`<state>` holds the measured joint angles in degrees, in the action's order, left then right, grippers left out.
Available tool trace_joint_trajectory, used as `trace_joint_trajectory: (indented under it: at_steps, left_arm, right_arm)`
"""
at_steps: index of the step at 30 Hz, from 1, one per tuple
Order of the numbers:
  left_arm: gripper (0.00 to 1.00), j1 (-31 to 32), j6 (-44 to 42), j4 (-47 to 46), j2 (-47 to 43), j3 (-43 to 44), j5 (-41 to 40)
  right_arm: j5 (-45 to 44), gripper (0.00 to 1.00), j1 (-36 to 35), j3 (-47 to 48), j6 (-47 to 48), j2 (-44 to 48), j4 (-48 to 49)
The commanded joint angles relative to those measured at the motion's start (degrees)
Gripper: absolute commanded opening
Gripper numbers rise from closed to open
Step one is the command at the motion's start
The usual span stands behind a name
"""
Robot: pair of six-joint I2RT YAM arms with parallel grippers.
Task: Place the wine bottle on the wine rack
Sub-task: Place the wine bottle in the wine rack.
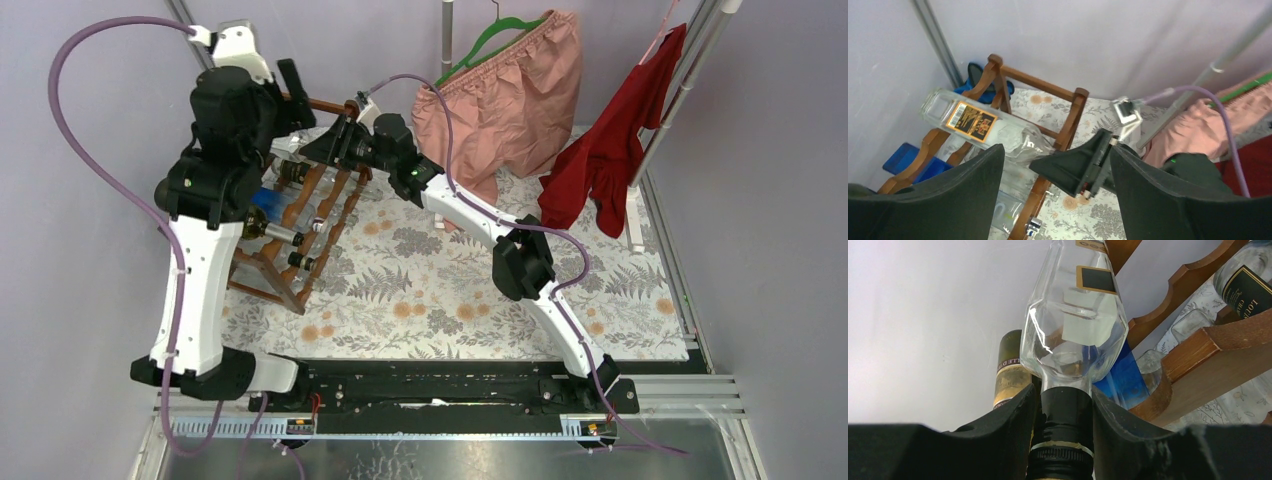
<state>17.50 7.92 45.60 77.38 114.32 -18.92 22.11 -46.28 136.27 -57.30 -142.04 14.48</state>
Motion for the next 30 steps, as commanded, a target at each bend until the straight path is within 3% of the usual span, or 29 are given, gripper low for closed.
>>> trace_joint_trajectory:
  at_steps: [1,3,5,6,12,21,30]
  left_arm:
    - [0.8,-8.7,11.0,0.2,0.5,-0.1,11.3]
    - [0.66,-11.9,12.5,-0.3,0.8,-1.7,12.9]
    - [0.44,-15.0,12.8,-0.4,1.0,-3.7,13.8]
    - [0.41,-16.4,12.7,-0.6,1.0,-4.9,14.3]
    - [0.38,-20.7,13.4,-2.0,1.6,-11.1,18.4]
    - [0.52,-22.6,17.9,-1.9,3.5,-14.8,23.3]
    - [0.55,-23.0,25.2,-7.9,2.2,-22.8,24.2]
  right_arm:
    - [1.0,0.48,-0.9,1.0,0.6,2.9,6.9]
    - [1.1,0.48,-1.0,1.0,0.5,2.8,6.9]
    - [1.3,0.48,-1.0,1.0,0.4,2.7,7.0]
    - [1.4,0.48,-0.9,0.9,0.3,2.6,7.0]
    - [1.8,0.48,-0.8,0.8,0.2,2.4,7.1]
    - [1.8,0.48,-0.8,0.8,-0.4,1.9,7.5]
    - [2.0,0.48,-0.7,0.7,-0.6,1.9,7.5]
